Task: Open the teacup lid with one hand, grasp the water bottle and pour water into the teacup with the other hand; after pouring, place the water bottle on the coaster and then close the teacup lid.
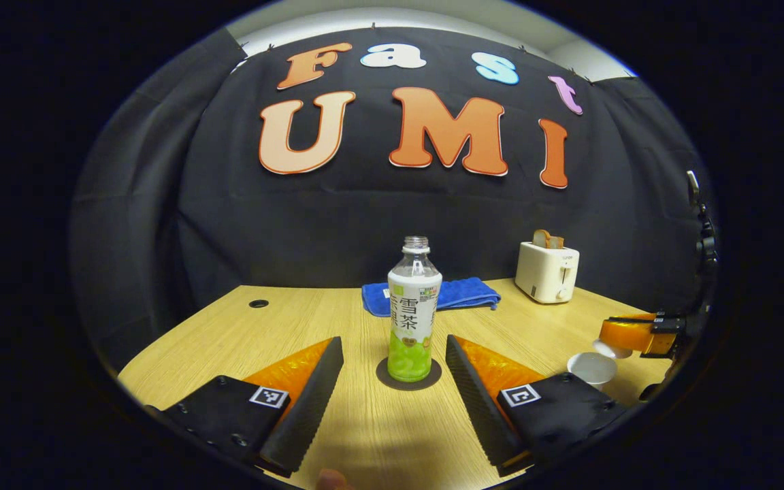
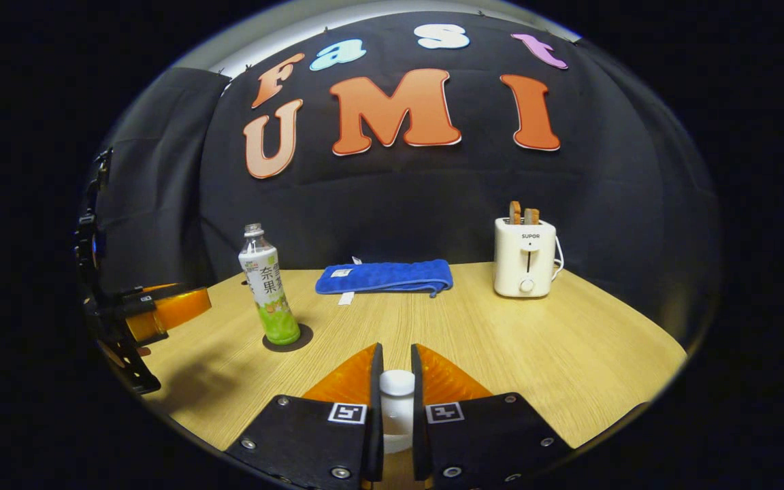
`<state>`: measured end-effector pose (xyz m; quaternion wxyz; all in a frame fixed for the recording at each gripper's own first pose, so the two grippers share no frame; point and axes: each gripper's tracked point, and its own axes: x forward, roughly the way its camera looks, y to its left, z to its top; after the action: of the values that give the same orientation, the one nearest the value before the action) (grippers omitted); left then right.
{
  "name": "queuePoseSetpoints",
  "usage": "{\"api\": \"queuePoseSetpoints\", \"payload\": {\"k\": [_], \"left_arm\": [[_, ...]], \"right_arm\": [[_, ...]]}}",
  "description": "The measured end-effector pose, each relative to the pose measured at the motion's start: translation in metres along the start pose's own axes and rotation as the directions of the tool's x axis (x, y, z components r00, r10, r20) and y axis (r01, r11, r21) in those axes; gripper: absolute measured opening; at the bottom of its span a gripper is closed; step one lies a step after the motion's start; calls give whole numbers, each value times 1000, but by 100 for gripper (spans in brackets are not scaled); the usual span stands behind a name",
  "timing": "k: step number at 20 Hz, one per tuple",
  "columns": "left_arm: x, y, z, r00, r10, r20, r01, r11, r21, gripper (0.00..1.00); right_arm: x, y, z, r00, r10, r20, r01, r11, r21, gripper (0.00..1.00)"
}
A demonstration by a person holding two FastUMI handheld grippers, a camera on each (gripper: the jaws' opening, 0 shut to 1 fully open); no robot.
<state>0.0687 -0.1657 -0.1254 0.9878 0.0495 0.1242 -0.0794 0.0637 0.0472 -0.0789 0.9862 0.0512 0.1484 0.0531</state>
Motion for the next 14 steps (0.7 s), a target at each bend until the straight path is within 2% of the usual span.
{"api": "queuePoseSetpoints", "payload": {"k": [10, 11, 14], "left_arm": [[-5, 3, -5, 1000, 13, -6, -13, 999, -45, 95], [-6, 3, -5, 1000, 14, -8, -15, 999, -49, 98], [-6, 3, -5, 1000, 17, -4, -17, 998, -56, 95]], "right_arm": [[15, 7, -22, 998, -4, -62, 2, 999, -34, 17], [14, 7, -22, 998, -4, -62, 1, 999, -37, 19], [15, 5, -26, 998, -13, -68, 9, 999, -48, 23]]}}
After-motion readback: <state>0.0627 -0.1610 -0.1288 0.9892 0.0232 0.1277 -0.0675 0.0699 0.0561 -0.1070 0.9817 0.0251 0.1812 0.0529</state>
